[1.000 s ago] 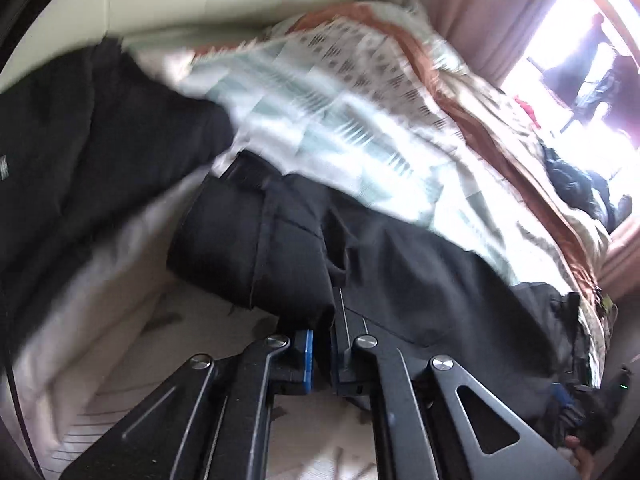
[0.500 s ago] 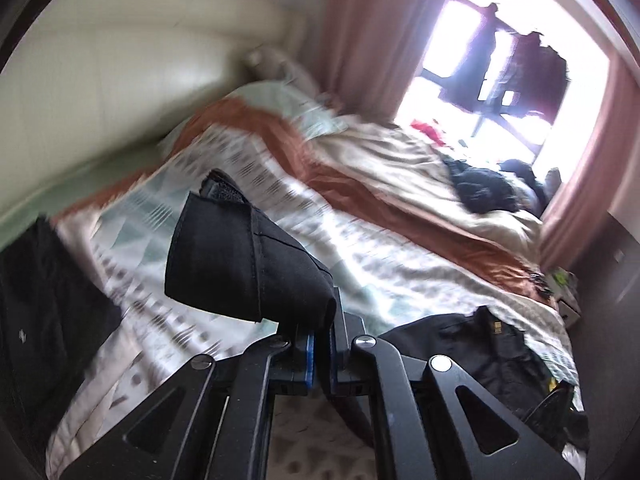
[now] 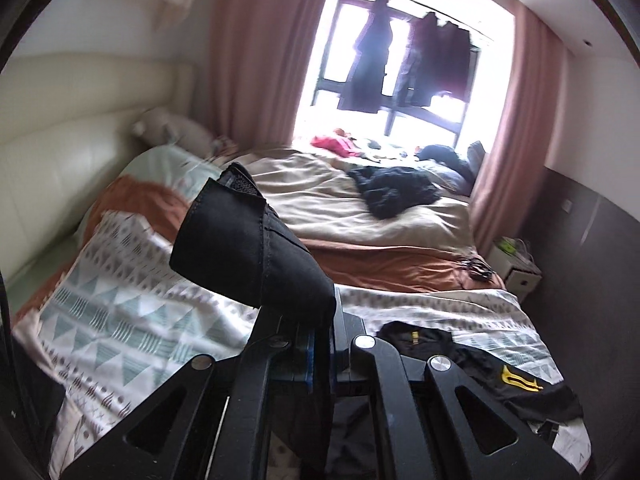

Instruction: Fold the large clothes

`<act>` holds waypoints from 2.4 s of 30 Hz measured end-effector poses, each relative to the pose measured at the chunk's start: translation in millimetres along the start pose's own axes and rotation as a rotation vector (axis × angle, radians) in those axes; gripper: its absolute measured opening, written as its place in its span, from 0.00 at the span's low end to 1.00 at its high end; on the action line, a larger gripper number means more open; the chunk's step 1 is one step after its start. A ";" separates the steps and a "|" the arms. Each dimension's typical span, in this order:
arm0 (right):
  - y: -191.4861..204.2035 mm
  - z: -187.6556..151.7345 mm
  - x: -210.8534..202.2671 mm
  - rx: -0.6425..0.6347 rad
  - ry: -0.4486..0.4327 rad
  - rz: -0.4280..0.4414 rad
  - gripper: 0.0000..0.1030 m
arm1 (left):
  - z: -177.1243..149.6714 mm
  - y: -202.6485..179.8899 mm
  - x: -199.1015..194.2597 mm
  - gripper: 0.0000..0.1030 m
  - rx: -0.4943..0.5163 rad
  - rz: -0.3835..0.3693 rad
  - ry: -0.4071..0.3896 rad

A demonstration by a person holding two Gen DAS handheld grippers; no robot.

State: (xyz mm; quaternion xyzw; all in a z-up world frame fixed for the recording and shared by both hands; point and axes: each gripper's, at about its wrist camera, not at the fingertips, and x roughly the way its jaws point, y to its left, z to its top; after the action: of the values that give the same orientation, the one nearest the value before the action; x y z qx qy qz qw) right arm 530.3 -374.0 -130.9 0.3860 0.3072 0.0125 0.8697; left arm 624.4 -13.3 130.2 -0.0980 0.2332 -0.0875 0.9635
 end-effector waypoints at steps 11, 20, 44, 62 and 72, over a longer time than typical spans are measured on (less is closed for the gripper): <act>-53.9 27.1 -69.2 0.102 -0.081 0.015 0.73 | 4.0 -113.1 31.2 0.06 0.108 -0.128 0.038; -97.9 31.5 -91.4 0.231 -0.144 -0.014 0.73 | -18.5 -202.8 85.2 0.06 0.176 -0.208 0.147; -129.0 36.5 -111.0 0.364 -0.171 -0.081 0.73 | -196.7 -259.8 194.2 1.00 0.075 -0.403 0.530; -120.1 40.4 -94.8 0.313 -0.166 -0.122 0.73 | -215.7 -63.6 86.8 0.95 -0.060 -0.126 0.363; -104.2 42.0 -85.3 0.180 -0.180 -0.182 0.73 | -258.9 12.1 99.7 0.59 -0.160 -0.054 0.403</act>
State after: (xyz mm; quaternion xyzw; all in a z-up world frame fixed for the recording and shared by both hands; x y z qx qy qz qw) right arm 461.5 -497.1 -135.4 0.4323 0.2615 -0.1287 0.8533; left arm 592.5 -61.2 -141.4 -0.1610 0.4246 -0.1121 0.8839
